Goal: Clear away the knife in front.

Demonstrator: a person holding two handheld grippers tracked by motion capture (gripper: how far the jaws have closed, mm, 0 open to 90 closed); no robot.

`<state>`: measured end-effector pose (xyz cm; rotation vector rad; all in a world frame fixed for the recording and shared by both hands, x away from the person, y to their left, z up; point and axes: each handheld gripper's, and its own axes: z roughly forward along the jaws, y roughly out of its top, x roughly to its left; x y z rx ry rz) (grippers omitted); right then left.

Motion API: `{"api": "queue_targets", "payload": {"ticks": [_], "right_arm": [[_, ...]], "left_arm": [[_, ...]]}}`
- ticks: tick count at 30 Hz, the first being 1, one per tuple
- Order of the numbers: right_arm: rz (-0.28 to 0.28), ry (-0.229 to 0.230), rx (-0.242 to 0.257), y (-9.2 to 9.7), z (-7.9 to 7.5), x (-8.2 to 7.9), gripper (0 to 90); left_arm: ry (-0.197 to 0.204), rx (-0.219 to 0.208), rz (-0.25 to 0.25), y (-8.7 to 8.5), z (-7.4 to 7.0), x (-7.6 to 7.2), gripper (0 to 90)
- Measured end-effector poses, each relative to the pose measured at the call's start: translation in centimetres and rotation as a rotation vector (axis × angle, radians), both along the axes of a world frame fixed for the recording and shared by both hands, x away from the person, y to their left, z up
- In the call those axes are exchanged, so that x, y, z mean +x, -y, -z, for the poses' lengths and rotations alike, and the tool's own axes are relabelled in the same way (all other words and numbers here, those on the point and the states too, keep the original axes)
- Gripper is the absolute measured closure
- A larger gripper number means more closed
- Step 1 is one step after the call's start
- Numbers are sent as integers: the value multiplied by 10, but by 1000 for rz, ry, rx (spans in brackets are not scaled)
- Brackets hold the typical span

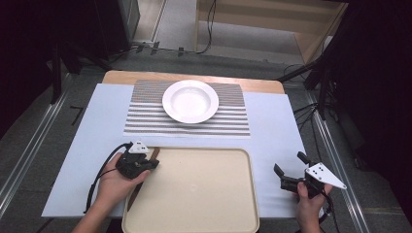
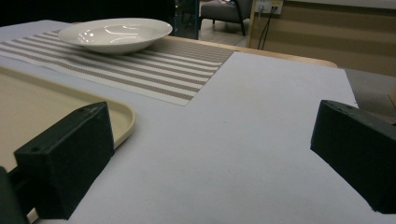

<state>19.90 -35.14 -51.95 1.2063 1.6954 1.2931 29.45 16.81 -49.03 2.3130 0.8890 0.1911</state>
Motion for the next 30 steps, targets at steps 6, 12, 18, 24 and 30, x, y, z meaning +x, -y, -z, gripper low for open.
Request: {"api": "queue_targets", "payload": {"ticks": [6,12,18,24,30], "right_arm": [[0,0,-1,0,0,0,0],[0,0,-1,0,0,0,0],[0,0,-1,0,0,0,0],[0,0,-1,0,0,0,0],[-1,1,1,0,0,0,0]], "left_arm": [[-20,-8,0,-20,0,-1,900],[-28,-50,-16,-35,0,-4,900],[0,-102,-20,-37,1,-6,724],[89,-175,-46,-40,-3,-9,493],[167,-226,-88,-47,-8,-12,293]]}}
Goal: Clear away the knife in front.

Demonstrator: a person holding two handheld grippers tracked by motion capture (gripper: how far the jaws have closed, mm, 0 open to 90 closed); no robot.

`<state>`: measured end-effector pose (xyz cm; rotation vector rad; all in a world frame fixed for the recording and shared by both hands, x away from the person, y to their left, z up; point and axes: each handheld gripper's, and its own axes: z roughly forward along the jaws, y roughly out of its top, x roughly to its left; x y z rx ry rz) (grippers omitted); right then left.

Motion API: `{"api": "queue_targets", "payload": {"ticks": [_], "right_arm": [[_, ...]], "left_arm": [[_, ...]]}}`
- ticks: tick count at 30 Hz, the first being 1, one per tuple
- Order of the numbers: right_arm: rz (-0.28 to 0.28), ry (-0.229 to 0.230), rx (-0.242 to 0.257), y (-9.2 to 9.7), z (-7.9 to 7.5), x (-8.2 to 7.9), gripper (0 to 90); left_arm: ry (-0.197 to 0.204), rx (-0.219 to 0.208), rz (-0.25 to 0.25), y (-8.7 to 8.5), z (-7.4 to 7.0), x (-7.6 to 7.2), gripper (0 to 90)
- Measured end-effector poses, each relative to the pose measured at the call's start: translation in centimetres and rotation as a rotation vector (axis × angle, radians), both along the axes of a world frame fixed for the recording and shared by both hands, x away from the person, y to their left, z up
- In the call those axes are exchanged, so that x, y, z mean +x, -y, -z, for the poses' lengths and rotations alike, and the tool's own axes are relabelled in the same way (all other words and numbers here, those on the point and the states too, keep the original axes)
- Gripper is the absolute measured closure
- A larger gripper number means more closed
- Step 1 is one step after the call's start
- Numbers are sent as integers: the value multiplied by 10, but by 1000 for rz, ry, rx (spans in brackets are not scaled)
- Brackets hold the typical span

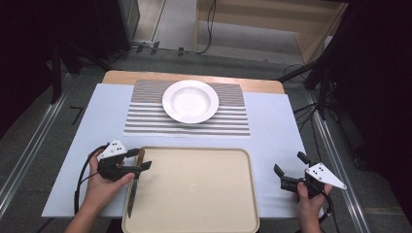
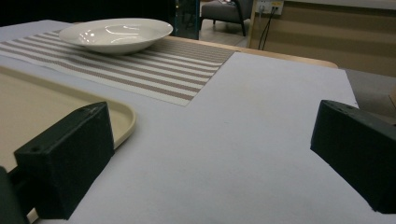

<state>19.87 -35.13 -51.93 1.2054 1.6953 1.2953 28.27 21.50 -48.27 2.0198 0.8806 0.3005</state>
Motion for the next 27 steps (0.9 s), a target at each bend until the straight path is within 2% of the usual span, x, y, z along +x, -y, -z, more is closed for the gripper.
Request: {"api": "queue_targets", "payload": {"ticks": [3,5,6,7,10,13,17,20,22,27], "right_arm": [[-1,0,-2,0,0,0,0],[0,0,-1,0,0,0,0],[0,0,-1,0,0,0,0],[0,0,-1,0,0,0,0],[1,-1,-1,0,0,0,0],[1,-1,-1,0,0,0,0],[3,-1,0,0,0,0,0],[4,-1,-2,0,0,0,0],[5,-1,-4,0,0,0,0],[10,-5,-7,-1,0,0,0]], "left_arm": [[4,-38,-15,-7,-1,1,176],[4,-64,-20,-12,0,2,43],[6,-66,-28,-14,0,2,43],[8,-71,-31,-16,1,2,2],[14,-85,-43,-20,0,2,0],[36,-74,-62,-24,0,1,0],[65,-74,-62,-33,-1,-3,0],[86,-82,-80,-45,-3,-6,0],[89,-102,-92,-54,-3,-9,0],[93,-108,-131,-75,-2,-14,0]]}}
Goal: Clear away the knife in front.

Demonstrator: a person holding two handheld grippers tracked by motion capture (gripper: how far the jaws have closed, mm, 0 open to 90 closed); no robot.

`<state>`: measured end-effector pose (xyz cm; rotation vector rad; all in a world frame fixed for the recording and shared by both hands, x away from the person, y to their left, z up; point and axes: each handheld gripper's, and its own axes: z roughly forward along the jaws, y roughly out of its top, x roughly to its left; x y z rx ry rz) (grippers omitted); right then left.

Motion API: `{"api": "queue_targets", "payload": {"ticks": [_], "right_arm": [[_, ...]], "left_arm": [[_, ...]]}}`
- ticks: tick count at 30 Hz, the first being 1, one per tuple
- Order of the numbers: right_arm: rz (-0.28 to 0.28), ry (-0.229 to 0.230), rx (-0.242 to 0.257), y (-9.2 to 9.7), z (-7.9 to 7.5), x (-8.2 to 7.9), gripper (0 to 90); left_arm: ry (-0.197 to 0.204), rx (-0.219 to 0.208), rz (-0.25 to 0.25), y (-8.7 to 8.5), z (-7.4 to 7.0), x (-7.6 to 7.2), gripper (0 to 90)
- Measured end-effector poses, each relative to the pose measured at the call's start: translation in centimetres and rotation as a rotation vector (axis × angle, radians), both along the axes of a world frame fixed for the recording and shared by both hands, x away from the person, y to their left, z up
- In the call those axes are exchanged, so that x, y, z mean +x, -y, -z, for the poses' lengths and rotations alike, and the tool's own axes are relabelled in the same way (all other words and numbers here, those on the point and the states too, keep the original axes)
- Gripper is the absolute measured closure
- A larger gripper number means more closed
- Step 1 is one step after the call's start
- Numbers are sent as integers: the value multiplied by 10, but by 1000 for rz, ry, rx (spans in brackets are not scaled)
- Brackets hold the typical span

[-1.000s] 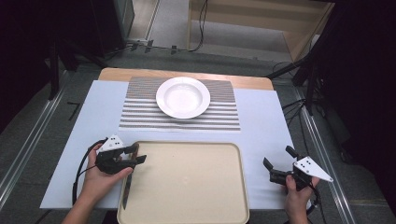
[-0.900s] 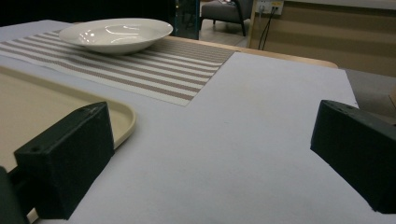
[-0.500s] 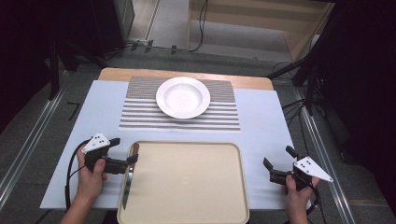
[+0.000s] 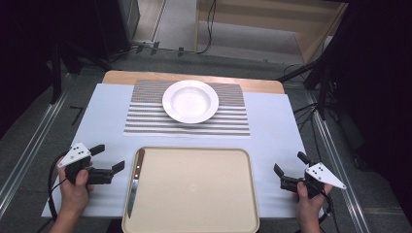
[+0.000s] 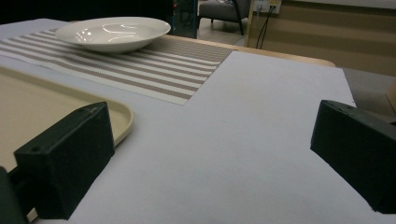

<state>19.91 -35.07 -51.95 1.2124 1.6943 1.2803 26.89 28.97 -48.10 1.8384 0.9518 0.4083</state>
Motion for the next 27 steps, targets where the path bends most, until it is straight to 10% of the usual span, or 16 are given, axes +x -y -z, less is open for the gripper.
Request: {"api": "queue_targets", "payload": {"ticks": [27], "right_arm": [[16,-8,-1,0,0,1,0]], "left_arm": [[96,-62,-94,-37,7,-12,0]]}}
